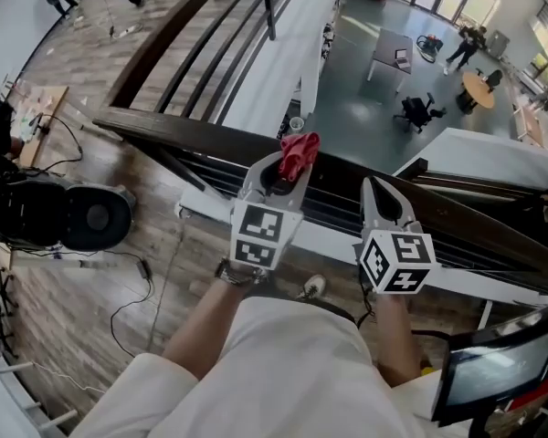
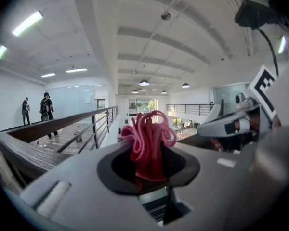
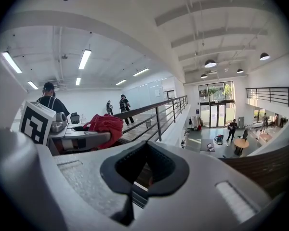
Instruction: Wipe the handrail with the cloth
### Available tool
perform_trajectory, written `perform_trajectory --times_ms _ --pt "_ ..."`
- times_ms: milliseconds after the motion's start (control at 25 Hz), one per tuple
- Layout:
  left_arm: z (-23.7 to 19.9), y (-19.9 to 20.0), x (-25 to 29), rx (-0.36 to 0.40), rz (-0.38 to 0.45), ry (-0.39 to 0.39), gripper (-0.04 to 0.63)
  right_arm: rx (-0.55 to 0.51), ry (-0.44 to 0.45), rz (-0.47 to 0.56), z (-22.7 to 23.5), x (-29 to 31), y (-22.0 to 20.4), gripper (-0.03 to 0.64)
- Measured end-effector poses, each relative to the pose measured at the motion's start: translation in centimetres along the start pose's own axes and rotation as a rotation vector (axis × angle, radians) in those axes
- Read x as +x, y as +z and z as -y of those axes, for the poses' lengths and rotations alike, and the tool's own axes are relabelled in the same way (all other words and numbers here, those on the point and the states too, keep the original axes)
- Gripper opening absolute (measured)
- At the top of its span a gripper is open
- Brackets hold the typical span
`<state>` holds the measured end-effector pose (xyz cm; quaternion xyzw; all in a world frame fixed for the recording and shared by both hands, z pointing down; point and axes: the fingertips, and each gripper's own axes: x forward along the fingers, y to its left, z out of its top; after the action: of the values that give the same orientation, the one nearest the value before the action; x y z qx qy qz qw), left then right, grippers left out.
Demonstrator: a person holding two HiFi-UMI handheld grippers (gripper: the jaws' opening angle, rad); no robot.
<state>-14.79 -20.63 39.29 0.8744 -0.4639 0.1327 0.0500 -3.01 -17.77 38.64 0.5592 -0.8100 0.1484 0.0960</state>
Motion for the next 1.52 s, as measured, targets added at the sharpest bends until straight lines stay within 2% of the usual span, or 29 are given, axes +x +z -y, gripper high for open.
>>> perform_trajectory --times_ms 280,520,720,1240,1520 --pt "1.6 0.1 0.7 0.044 -0.006 -0.044 0.121 0.036 -0.065 0.011 0.3 -0.6 0.1 0.003" --pt "1.9 -0.8 1.0 0.083 -0.013 -0.062 0.121 0.044 -0.078 0.027 -1.0 0.6 0.7 0.002" --pt "1.2 -1.1 0.5 0.065 -0.02 -0.088 0.121 0.046 -0.084 0.036 -2.1 1.0 0.7 0.003" --pt "-1.4 -0.6 -0.3 0.045 -0.037 -0.072 0.121 0.06 -0.116 0.013 -2.3 0.5 -0.1 0.002" --pt "-4.2 -0.9 -0.9 0.022 -0.033 -0.022 0.121 0.056 -0.114 0.004 -2.5 0.7 -0.4 0.003"
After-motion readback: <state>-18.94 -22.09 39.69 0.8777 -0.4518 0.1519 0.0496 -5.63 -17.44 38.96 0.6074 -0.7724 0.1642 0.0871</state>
